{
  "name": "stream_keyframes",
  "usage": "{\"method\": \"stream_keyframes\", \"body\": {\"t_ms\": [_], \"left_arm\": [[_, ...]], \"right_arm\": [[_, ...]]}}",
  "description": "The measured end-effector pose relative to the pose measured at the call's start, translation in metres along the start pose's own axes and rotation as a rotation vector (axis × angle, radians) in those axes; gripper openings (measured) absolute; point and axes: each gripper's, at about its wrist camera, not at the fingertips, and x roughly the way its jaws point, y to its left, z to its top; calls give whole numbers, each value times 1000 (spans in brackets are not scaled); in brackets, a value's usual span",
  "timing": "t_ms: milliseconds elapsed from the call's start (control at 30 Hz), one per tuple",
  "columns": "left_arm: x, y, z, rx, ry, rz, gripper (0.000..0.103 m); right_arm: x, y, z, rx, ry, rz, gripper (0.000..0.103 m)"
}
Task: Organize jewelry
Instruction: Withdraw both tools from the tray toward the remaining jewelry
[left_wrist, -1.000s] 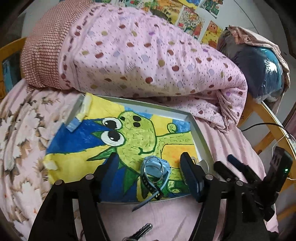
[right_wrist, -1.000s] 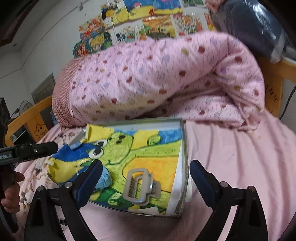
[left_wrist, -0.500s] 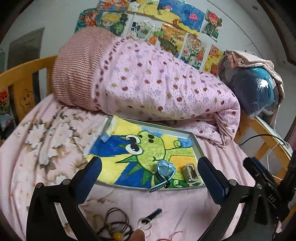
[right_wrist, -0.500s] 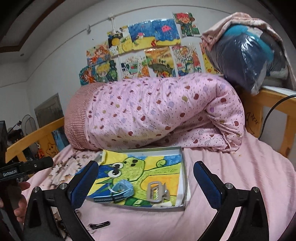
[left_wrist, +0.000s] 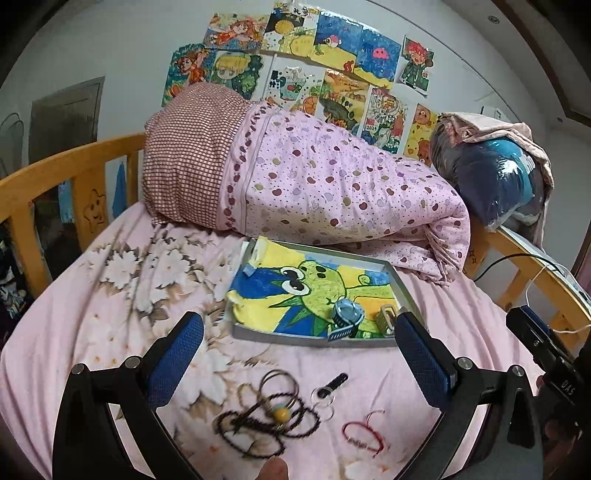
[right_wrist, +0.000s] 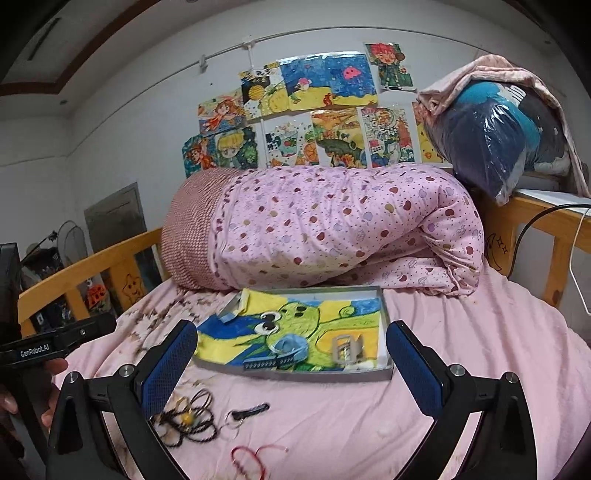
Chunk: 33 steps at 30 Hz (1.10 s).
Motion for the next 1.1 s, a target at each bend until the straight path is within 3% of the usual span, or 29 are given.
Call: {"method": "stream_keyframes", "body": {"t_ms": [233,400,733,900,1100], "left_arm": [[-23,17,-24,27,15,15,101],[-25,35,-45,46,70,27,101],[-4,56,-85,60,225,23,101],[14,57,-99,46,311,-18,101],[32,60,-103,16,343,-30,101]], "right_arm": [[-9,18,-22,-17,96,25,103],[3,26,-39,-43,181,36,103],[35,32,-75,-70,369,77,103],[45,34,-92,-100,439,83,103],[57,33,-105,-99,492,101,103]]}}
